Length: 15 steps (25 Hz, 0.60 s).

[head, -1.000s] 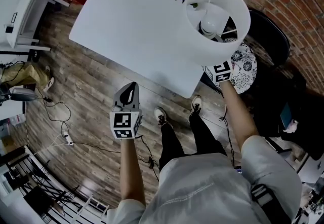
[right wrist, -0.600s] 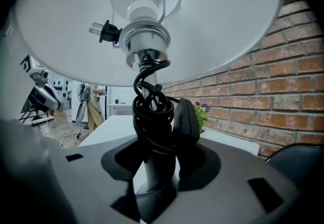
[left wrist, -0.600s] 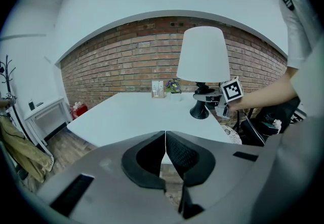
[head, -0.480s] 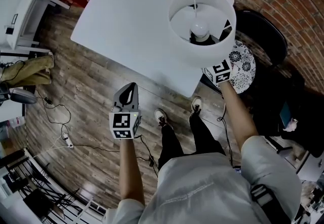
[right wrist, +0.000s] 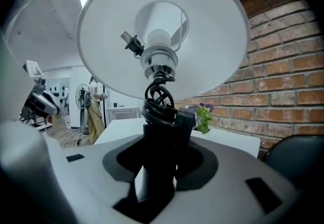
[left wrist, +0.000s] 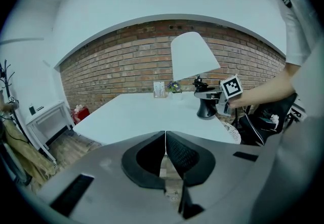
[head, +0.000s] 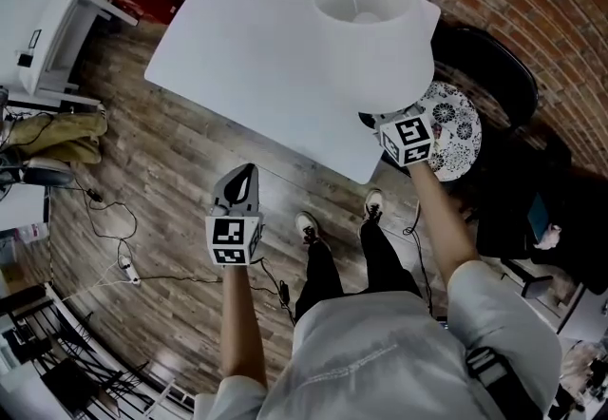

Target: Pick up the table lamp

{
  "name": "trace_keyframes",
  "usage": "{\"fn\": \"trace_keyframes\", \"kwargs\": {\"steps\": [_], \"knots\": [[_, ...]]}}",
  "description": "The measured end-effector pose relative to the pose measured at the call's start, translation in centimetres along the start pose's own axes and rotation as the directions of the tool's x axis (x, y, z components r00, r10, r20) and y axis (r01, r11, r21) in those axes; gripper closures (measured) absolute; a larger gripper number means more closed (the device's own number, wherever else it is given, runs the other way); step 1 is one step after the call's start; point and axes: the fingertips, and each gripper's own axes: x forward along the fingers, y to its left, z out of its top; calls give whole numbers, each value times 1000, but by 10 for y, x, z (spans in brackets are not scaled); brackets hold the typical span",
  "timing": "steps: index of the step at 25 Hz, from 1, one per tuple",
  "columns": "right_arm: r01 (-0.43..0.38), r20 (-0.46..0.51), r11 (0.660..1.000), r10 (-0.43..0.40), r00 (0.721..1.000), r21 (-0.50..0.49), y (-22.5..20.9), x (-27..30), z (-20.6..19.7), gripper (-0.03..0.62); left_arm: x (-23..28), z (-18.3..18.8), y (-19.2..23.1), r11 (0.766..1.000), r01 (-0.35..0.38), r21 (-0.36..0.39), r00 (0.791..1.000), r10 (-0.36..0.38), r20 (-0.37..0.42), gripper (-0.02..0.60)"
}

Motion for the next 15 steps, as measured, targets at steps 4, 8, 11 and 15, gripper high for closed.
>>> {"fn": "trace_keyframes", "kwargs": {"steps": [4,8,11,15], "knots": [[5,24,1000,-6,1000,31,14,-2,-6,439,-6,-14,11,1000,0,7,1000,0,-21,566],[8,58,998,-11,998,58,18,-2,6,439,-12,-16,23,1000,-14,10,1000,14,-21,566],[19,84,999,-23,996,42,14,-6,25,439,-13,-9,26,1000,-14,15,1000,14,-6,568],[38,107,999,-40,993,23,9,-14,56,439,-15,7,25,1000,-6,24,1000,5,24,566]]}}
